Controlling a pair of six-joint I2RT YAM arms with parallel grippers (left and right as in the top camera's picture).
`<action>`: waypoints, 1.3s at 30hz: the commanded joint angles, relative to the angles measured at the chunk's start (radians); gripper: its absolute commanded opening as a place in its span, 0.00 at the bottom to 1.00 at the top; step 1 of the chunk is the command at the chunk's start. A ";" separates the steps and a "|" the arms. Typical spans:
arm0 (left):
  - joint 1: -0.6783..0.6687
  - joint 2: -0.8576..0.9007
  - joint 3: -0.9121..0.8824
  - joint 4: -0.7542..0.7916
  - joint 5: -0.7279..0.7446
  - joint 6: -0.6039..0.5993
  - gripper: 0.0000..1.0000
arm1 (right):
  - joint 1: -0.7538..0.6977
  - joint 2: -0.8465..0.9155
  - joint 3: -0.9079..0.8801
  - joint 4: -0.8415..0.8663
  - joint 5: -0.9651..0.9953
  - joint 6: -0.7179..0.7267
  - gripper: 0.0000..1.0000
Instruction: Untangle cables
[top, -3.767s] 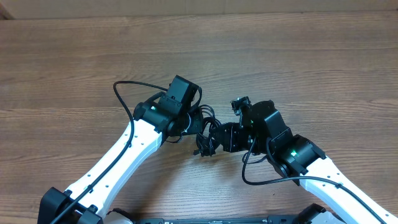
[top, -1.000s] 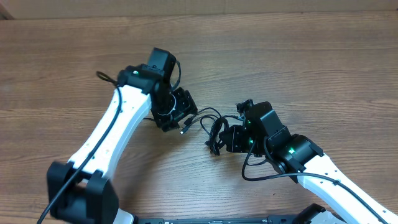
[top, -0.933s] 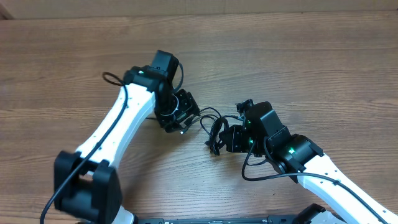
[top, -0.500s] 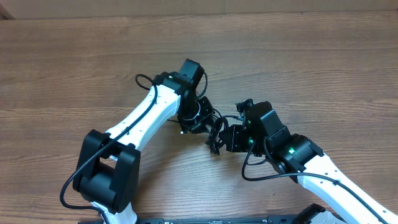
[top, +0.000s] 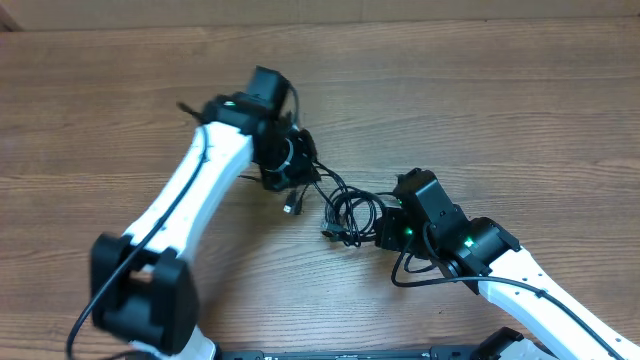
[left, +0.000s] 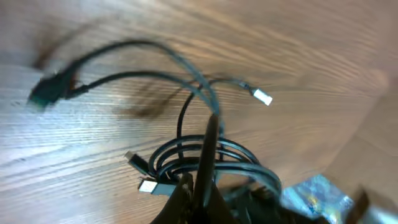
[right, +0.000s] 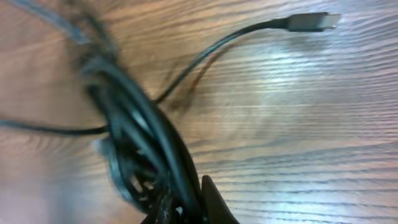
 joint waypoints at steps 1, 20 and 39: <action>0.016 -0.104 0.037 0.009 0.091 0.178 0.04 | -0.003 -0.002 -0.005 -0.004 0.079 0.051 0.05; 0.415 -0.127 0.037 0.199 0.558 0.093 0.64 | -0.003 -0.002 -0.005 -0.023 0.085 0.052 0.05; 0.049 -0.117 0.037 -0.101 -0.050 0.067 0.93 | -0.003 -0.002 -0.005 -0.023 0.063 0.055 0.05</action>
